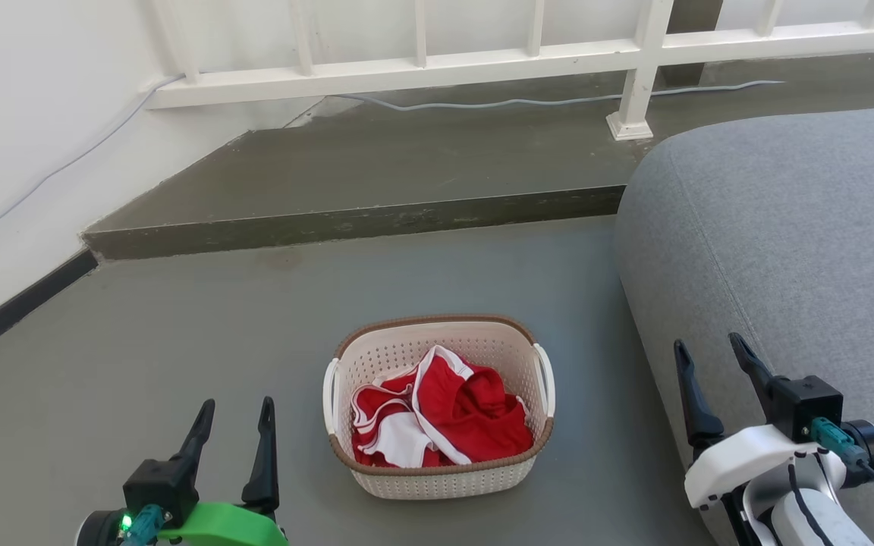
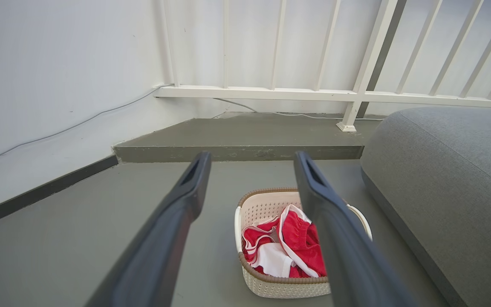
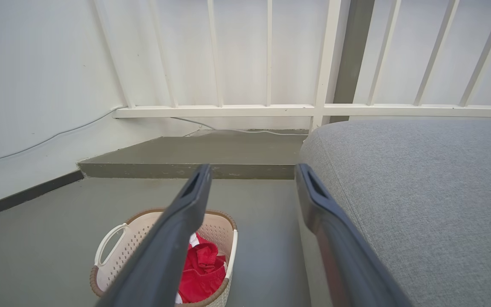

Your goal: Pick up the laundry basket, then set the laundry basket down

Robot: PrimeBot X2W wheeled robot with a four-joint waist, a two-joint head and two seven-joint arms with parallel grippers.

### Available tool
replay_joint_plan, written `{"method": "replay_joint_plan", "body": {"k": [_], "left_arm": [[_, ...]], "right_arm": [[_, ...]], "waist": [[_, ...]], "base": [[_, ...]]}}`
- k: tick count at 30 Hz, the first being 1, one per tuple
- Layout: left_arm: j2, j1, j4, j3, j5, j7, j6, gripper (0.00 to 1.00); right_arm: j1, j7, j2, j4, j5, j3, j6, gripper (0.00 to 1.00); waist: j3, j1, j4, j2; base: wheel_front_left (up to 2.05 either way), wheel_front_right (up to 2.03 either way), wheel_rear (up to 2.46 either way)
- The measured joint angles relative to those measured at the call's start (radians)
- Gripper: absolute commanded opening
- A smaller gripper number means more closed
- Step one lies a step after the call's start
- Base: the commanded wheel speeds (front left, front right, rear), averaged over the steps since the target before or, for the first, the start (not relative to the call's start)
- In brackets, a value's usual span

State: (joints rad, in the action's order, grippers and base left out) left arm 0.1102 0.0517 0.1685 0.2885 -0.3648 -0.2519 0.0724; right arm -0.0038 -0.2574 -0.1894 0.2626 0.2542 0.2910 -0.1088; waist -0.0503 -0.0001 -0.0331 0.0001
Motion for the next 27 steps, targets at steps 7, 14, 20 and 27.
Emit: {"method": "replay_joint_plan", "body": {"k": [7,14,20,27], "left_arm": [[-0.001,0.015,-0.023,0.0,0.003,0.0,0.003,1.0],[-0.001,0.019,-0.043,0.0,0.017,0.0,0.007,1.0],[-0.004,0.031,-0.021,0.007,0.017,0.005,0.008,0.0],[-0.007,0.047,-0.006,0.007,-0.015,0.006,0.0,0.0]], "right_arm": [[0.024,0.007,-0.001,-0.035,-0.008,-0.003,0.0,1.0],[0.043,0.021,-0.003,-0.064,-0.009,-0.011,-0.007,1.0],[0.066,0.03,0.008,-0.048,-0.01,-0.01,-0.007,0.0],[0.095,0.03,0.026,-0.03,0.021,-0.016,0.003,0.0]], "waist": [[0.001,0.0,-0.001,0.0],[0.002,0.0,0.0,0.0],[0.002,0.0,0.002,0.0],[0.005,0.0,0.003,0.0]], "base": [[0.0,0.0,0.0],[0.0,0.0,0.0],[0.0,0.0,0.0],[0.0,0.0,0.0]]}}
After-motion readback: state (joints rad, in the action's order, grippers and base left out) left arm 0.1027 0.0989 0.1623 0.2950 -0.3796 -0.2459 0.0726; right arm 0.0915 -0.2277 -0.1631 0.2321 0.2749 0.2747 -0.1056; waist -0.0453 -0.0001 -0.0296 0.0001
